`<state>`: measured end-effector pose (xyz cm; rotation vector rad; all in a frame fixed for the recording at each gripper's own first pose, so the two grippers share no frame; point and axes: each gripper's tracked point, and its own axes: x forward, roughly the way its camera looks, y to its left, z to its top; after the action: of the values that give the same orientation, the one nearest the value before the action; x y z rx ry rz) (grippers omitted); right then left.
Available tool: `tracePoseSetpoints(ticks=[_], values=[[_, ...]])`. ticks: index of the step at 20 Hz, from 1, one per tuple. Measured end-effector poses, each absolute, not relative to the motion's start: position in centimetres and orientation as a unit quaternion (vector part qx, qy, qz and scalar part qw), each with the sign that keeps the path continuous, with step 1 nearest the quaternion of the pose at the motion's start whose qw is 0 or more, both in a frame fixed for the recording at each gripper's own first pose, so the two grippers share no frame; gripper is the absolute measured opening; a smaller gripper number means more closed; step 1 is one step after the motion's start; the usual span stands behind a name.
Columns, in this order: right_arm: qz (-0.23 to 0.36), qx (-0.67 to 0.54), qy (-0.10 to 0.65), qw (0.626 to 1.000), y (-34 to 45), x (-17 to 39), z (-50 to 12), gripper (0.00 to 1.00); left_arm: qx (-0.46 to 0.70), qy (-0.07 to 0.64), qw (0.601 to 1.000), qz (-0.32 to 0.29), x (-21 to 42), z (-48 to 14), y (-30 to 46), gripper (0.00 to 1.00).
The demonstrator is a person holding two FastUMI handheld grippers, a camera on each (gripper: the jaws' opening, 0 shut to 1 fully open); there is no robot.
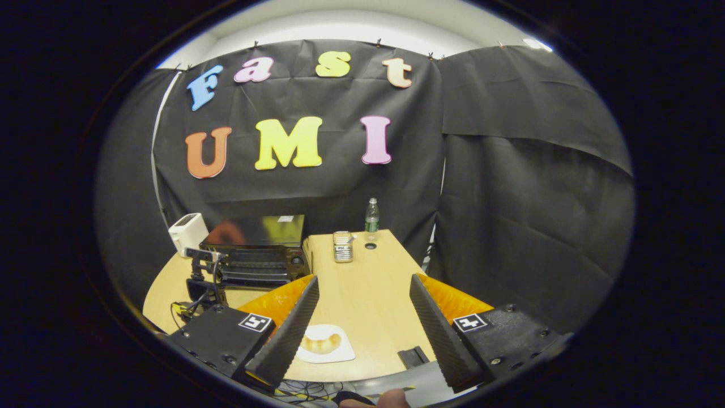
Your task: Open the electric oven with the left hand, put the food in, and close the electric oven.
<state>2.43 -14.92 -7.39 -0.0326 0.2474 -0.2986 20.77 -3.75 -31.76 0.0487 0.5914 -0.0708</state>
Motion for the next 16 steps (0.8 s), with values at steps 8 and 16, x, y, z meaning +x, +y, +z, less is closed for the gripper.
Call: tracePoseSetpoints(ticks=[8,16], values=[[-0.116,-0.027,0.127,0.985,-11.1,-0.4,-8.6,1.0,0.017,0.195,0.978,-0.066,14.1,-22.1,-2.1,0.94],[-0.059,-0.045,0.21,0.975,-8.5,0.5,-16.0,1.0,-0.005,0.092,0.996,0.009,3.9,-12.7,3.4,0.93]])
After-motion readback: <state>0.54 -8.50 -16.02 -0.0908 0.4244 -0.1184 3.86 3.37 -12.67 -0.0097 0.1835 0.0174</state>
